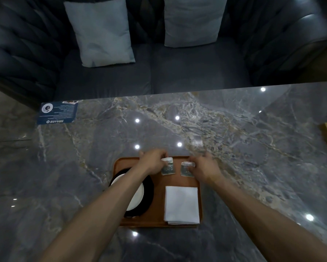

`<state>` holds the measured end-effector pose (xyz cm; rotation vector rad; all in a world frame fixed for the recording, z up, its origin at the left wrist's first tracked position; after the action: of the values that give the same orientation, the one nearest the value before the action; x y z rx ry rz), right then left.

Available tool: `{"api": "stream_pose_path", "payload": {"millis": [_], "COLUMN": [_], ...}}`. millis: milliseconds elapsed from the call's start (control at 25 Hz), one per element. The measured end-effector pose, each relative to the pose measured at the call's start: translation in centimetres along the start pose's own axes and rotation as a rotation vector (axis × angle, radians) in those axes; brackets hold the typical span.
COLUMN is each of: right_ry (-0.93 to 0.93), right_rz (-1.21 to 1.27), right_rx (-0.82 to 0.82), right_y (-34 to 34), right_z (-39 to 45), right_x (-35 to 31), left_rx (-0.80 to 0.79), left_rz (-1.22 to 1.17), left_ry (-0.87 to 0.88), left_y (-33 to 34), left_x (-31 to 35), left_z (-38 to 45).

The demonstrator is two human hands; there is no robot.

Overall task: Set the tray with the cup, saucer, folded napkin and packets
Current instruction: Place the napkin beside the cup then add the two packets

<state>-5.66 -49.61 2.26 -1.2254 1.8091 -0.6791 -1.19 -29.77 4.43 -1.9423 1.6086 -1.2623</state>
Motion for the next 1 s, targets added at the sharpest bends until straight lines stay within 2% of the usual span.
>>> {"api": "stream_pose_path", "payload": {"millis": [200, 360, 600, 720, 880, 1000], "right_ry": [-0.006, -0.075, -0.09, -0.114, -0.235, -0.242], "right_rz": [-0.099, -0.149, -0.2, -0.174, -0.233, -0.279], "right_rx": [0.018, 0.146, 0.311, 0.386, 0.396, 0.342], "right_y": [0.7, 1.2, 1.9, 2.0, 2.1, 2.2], "right_z": [0.2, -0.3, -1.3, -1.9, -2.3, -2.5], "right_x": [0.3, 0.3, 0.0, -0.1, 0.7, 1.2], "left_rx": [0.012, 0.088, 0.274, 0.38, 0.353, 0.324], "left_rz": [0.049, 0.132, 0.416, 0.46, 0.448, 0.461], "left_ry": [-0.034, 0.006, 0.151, 0.175, 0.176, 0.158], "left_y": [1.3, 2.0, 3.5, 3.9, 4.2, 4.7], "left_x": [0.4, 0.3, 0.2, 0.4, 0.5, 0.3], "left_z": [0.3, 0.4, -0.4, -1.1, -1.8, -2.2]}}
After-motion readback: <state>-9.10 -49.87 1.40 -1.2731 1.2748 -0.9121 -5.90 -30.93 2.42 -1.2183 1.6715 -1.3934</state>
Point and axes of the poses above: each hand's wrist, its own z-axis towards the middle knuckle, its own y-axis out of the palm, x = y × z, the point moved 1 cm from there along z, towards the middle knuckle, and after that the axes turned 3 degrees about y, right-handed, at the moved point
